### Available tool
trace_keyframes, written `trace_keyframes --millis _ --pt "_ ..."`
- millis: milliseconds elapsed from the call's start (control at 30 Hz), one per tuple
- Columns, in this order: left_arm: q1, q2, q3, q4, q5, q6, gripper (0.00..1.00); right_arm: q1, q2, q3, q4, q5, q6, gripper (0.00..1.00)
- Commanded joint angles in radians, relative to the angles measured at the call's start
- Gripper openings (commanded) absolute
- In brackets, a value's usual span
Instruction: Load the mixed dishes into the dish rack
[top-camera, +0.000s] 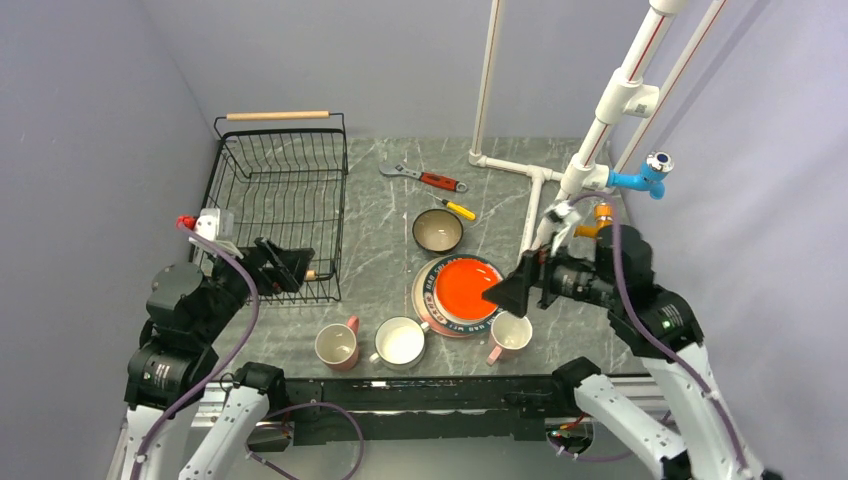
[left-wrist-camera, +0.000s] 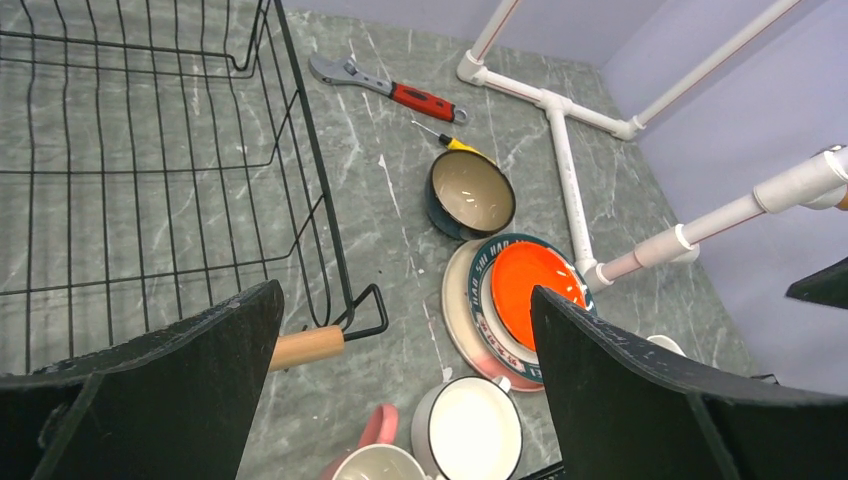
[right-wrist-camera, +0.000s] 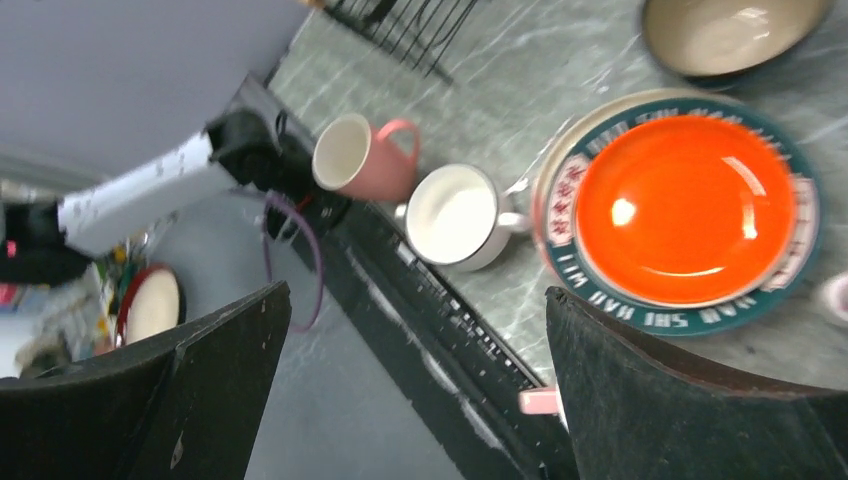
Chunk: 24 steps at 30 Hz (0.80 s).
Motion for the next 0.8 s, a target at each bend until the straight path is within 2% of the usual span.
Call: trace_keyframes --millis 0,67,133,167,267,367,467,533,767 --pt "0.003 0.034 -0.014 0.073 0.056 -0.03 0.99 0.37 0.102 -0.021 0.1 0.308 0.097 1.0" --pt "0.003 0.046 -0.01 0.065 0.066 -0.028 0.99 0.654 0.174 0.014 0.06 0.67 0.163 1.0" --pt "0.005 0.056 0.0 0.045 0.068 -0.018 0.99 0.838 0.273 0.073 -0.012 0.923 0.222 1.0" --pt "0.004 0.059 0.001 0.037 0.068 -0.011 0.99 0.887 0.334 0.105 -0.051 0.987 0.251 1.0" --pt "0.004 0.052 -0.005 0.017 0.064 0.001 0.99 0.912 0.493 0.173 -0.173 1.135 0.398 1.0" --pt "0.004 0.038 -0.007 -0.005 0.053 0.011 0.99 0.912 0.582 0.204 -0.306 1.289 0.63 1.0" --pt "0.004 0.02 -0.012 -0.027 0.032 0.007 0.99 0.912 0.598 0.2 -0.45 1.375 0.932 1.0" --pt "0.004 0.01 -0.018 -0.037 0.02 0.003 0.99 0.913 0.573 0.156 -0.501 1.38 1.117 1.0" --pt "0.004 0.026 -0.006 -0.109 -0.082 -0.036 0.99 0.892 0.404 -0.065 -0.508 1.287 1.509 1.0"
